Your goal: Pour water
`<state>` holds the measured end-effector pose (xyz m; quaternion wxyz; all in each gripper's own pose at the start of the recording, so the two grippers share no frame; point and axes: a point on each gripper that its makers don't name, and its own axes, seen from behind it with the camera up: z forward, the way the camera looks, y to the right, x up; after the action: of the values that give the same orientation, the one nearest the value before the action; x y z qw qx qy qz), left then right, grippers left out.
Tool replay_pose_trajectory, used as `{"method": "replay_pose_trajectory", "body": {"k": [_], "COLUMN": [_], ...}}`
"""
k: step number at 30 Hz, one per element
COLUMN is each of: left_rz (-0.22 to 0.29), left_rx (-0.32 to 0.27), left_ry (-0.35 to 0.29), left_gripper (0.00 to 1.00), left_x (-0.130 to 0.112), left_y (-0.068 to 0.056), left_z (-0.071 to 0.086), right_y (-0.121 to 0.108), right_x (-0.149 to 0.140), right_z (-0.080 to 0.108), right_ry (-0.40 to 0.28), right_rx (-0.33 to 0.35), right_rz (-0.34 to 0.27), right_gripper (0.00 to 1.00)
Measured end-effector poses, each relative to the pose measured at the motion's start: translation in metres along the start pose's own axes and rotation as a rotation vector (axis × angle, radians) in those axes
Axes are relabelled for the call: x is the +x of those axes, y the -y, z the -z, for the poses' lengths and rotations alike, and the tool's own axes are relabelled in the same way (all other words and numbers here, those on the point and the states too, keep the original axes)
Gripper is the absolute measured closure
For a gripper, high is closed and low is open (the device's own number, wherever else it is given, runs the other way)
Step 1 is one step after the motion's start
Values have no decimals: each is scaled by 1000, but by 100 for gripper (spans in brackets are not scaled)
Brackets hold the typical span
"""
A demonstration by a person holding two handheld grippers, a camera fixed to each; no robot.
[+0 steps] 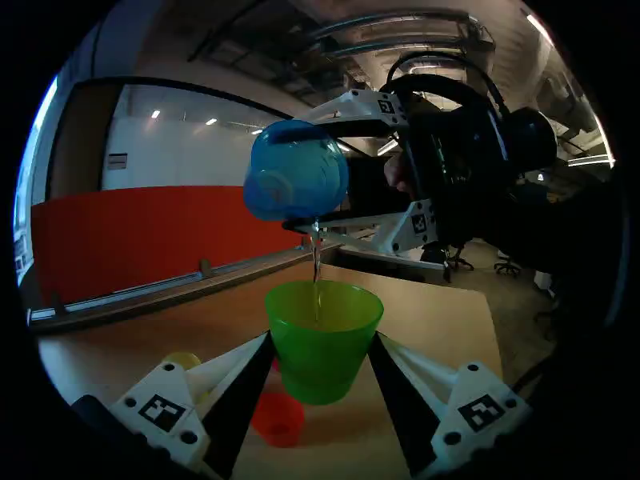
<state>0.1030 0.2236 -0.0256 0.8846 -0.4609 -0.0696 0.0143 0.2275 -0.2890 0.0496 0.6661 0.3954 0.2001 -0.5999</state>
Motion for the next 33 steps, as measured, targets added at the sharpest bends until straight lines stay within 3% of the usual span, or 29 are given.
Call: {"method": "replay_pose_trajectory", "body": {"k": [33], "left_rz": [7], "left_rx": [7], "left_ry": [9], "left_gripper": [19], "left_x": [-8], "left_y": [5], "left_z": [1], "right_y": [2], "right_x": [-5], "right_z": [-3], "right_ry": [2], "right_rx": [-8], "right_rz": [44], "right_gripper": [12]}}
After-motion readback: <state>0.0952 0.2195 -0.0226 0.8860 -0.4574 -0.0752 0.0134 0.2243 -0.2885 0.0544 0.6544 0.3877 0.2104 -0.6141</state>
